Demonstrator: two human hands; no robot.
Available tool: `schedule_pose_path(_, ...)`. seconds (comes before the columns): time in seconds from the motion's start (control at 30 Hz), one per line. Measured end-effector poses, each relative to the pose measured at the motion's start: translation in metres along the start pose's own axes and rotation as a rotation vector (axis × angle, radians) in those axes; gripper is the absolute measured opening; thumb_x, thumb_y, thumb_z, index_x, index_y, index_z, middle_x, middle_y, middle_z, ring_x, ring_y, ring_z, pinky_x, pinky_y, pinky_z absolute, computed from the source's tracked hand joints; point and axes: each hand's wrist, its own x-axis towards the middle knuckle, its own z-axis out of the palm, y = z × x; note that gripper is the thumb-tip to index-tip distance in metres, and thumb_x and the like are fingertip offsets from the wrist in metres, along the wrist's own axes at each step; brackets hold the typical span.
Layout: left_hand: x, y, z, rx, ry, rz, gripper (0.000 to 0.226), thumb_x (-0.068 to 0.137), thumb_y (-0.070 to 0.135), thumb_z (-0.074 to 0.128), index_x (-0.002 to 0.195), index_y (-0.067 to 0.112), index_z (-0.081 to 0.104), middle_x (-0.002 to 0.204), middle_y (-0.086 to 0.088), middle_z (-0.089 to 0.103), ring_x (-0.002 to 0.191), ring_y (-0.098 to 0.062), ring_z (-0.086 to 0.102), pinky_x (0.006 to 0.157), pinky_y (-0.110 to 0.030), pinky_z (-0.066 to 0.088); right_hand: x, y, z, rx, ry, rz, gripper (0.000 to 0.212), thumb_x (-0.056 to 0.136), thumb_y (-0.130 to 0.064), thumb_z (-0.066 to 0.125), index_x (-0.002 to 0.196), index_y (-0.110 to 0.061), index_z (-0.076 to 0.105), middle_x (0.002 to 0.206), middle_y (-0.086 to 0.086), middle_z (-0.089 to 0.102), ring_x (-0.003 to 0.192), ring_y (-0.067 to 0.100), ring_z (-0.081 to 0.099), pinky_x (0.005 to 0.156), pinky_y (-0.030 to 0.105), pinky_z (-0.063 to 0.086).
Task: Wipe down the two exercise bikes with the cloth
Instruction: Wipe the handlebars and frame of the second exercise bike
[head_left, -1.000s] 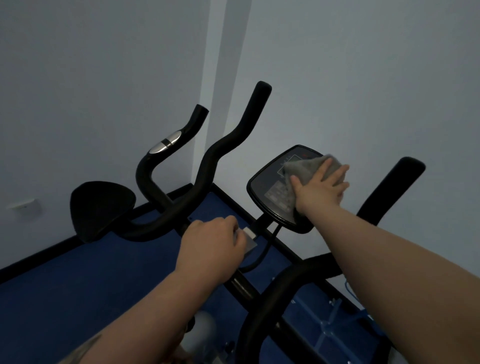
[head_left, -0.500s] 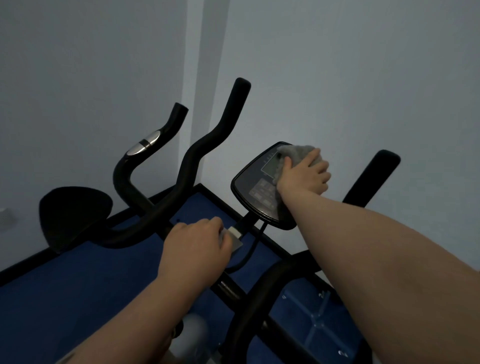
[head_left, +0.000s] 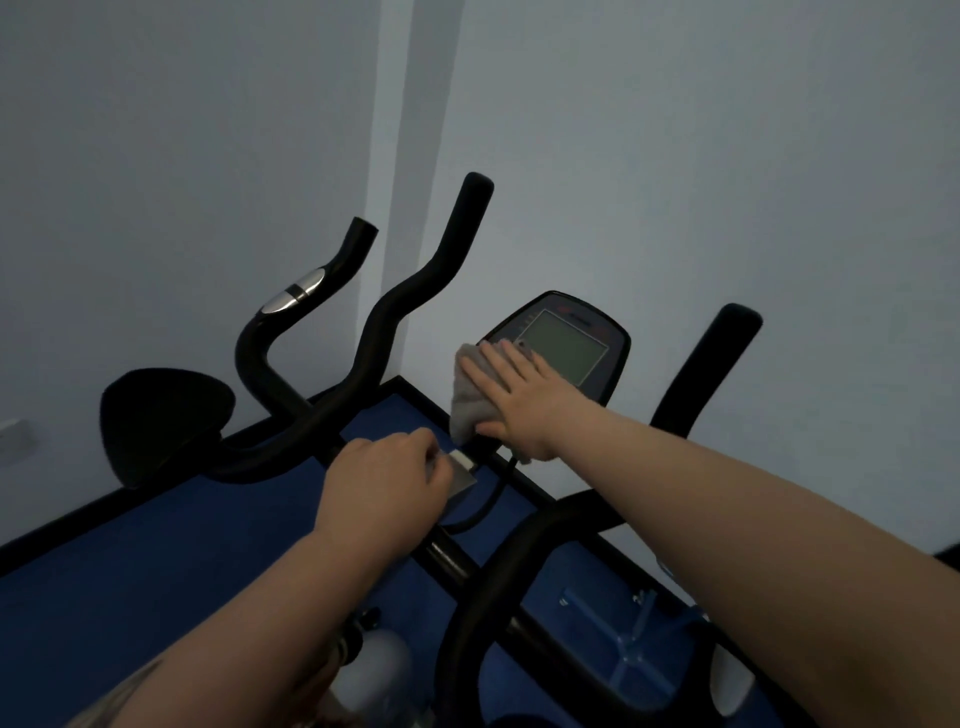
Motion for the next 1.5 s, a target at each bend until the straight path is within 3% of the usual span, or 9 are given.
schedule_pose_path(0.2,-0.001,0.002,0.000,-0.012,-0.009,0.000,0.029,0.098,0.041,0.039,0.112,0.028,0.061,0.093,0.008,0.067,0.080,-0.014,0.059,0.064,-0.028,0.027,-0.039,0.022,-0.004,0.014,-0.243,0.475,0.083,0.095,-0.066,0.014,0.142,-0.018,-0.035,0.151,0.016,-0.037,0.143,0.034,-0.027,0.118,0.049,-0.010)
schedule_pose_path(0.3,-0.001,0.003,0.000,-0.007,-0.009,-0.011,0.029,0.097,0.042,0.039,0.110,0.028,0.060,0.089,0.008,0.065,0.077,-0.013,0.057,0.060,-0.027,0.025,-0.029,0.023,-0.005,0.111,-0.183,0.570,0.083,0.096,-0.065,0.013,0.143,-0.015,-0.034,0.152,0.017,-0.035,0.143,0.035,-0.026,0.118,0.048,-0.010)
schedule_pose_path(0.47,0.002,0.002,0.002,0.008,0.005,-0.011,0.028,0.098,0.041,0.038,0.108,0.026,0.060,0.090,0.008,0.066,0.079,-0.013,0.058,0.064,-0.027,0.027,-0.003,0.026,-0.010,0.207,0.082,0.596,0.076,0.099,-0.059,0.011,0.150,-0.013,-0.022,0.158,0.017,-0.023,0.146,0.033,-0.018,0.119,0.046,-0.007)
schedule_pose_path(0.67,-0.002,0.000,0.001,-0.035,-0.014,-0.024,0.030,0.098,0.042,0.040,0.111,0.027,0.061,0.094,0.008,0.067,0.082,-0.014,0.058,0.065,-0.027,0.030,-0.013,0.010,-0.005,0.087,-0.072,0.370,0.085,0.096,-0.064,0.017,0.144,-0.014,-0.033,0.152,0.019,-0.033,0.144,0.036,-0.024,0.119,0.049,-0.007)
schedule_pose_path(0.8,-0.001,0.001,-0.001,-0.014,-0.016,-0.014,0.030,0.097,0.043,0.040,0.113,0.028,0.061,0.091,0.008,0.066,0.078,-0.011,0.058,0.064,-0.026,0.028,-0.023,0.020,0.000,0.097,-0.215,0.638,0.096,0.090,-0.072,0.021,0.139,-0.013,-0.038,0.149,0.026,-0.035,0.142,0.048,-0.017,0.117,0.056,0.000)
schedule_pose_path(1.07,-0.003,0.004,0.000,0.019,-0.001,-0.013,0.028,0.097,0.043,0.037,0.104,0.029,0.061,0.087,0.011,0.065,0.076,-0.009,0.056,0.065,-0.022,0.025,0.020,0.063,-0.006,0.449,0.050,0.825,0.091,0.092,-0.070,0.025,0.149,-0.020,-0.026,0.156,0.021,-0.024,0.142,0.052,0.003,0.116,0.056,0.008)
schedule_pose_path(1.2,0.000,0.004,0.000,0.039,-0.025,-0.022,0.028,0.098,0.039,0.036,0.099,0.027,0.061,0.083,0.011,0.064,0.072,-0.008,0.057,0.063,-0.022,0.028,0.049,0.067,-0.013,0.288,0.093,0.682,0.076,0.095,-0.066,0.012,0.152,-0.023,-0.015,0.161,0.015,-0.012,0.143,0.048,0.005,0.116,0.057,0.003)
schedule_pose_path(1.33,0.000,0.004,-0.004,-0.038,-0.016,-0.059,0.027,0.097,0.033,0.038,0.092,0.023,0.063,0.077,0.009,0.063,0.069,-0.009,0.057,0.065,-0.025,0.039,0.051,0.052,-0.008,0.159,0.187,0.500,0.070,0.098,-0.059,0.010,0.153,-0.022,-0.011,0.161,0.013,-0.013,0.146,0.040,-0.006,0.117,0.053,-0.007)
schedule_pose_path(1.5,-0.008,0.002,-0.008,-0.056,0.078,-0.053,0.022,0.096,0.029,0.039,0.095,0.026,0.061,0.087,0.011,0.065,0.075,-0.007,0.056,0.092,-0.025,0.033,0.014,-0.002,0.006,0.125,0.102,0.015,0.066,0.100,-0.053,0.023,0.154,-0.029,-0.006,0.161,0.006,-0.018,0.146,0.033,-0.018,0.117,0.048,-0.009)
